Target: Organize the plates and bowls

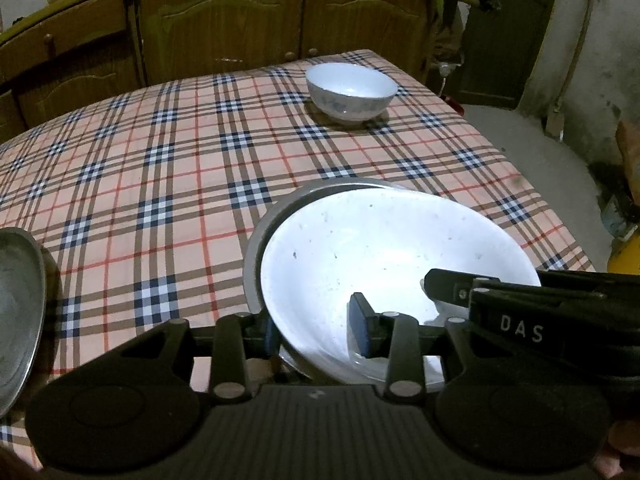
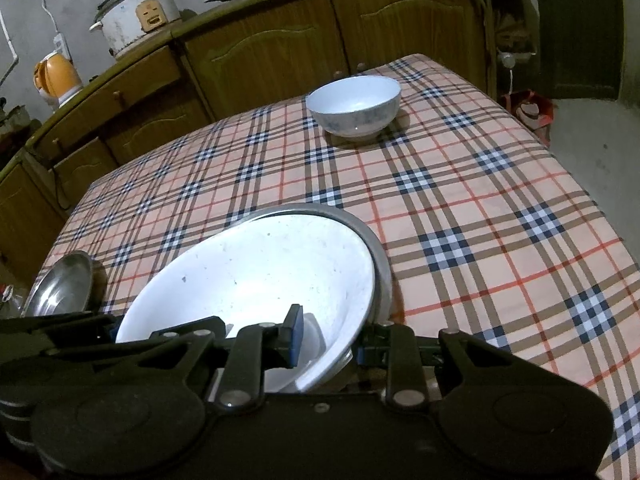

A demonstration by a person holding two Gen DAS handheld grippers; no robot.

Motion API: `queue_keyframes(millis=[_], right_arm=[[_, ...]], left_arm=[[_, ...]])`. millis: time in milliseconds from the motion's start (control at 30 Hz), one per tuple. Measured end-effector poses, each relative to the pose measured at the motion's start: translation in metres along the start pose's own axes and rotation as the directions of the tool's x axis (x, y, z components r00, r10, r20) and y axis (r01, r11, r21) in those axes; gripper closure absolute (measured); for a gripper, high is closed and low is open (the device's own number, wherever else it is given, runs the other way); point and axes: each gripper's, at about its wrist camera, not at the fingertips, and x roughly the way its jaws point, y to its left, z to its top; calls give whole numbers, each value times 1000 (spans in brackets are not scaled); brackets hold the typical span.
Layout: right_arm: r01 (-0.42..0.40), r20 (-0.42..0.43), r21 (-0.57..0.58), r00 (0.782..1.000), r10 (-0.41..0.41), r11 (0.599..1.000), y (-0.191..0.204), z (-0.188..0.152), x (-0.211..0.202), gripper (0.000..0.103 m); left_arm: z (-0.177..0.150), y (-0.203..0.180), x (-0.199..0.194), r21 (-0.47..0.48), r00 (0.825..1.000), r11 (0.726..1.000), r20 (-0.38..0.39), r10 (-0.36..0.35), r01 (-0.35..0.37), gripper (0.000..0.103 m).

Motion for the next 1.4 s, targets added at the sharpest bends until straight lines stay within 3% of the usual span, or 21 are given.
queue_keyframes(millis=[800,1167,1233,1400], right_arm=[[-42,-26,17,999,43,999,5,3,22,71],[-15,-27,0,1000,15,1000,-1,6,17,68],[-2,-16,-17,1000,2,1000,-1,7,14,64],[-26,-24,-11,999,25,1000,-4,10,10,63]], left_arm=[[6,9,6,23,998,998,19,65,-65,64],[5,7,7,52,996,996,44,75,-78,62],[5,6,9,59,996,995,42,82,-84,62],[5,6,9,59,996,995,43,78,-80,62]])
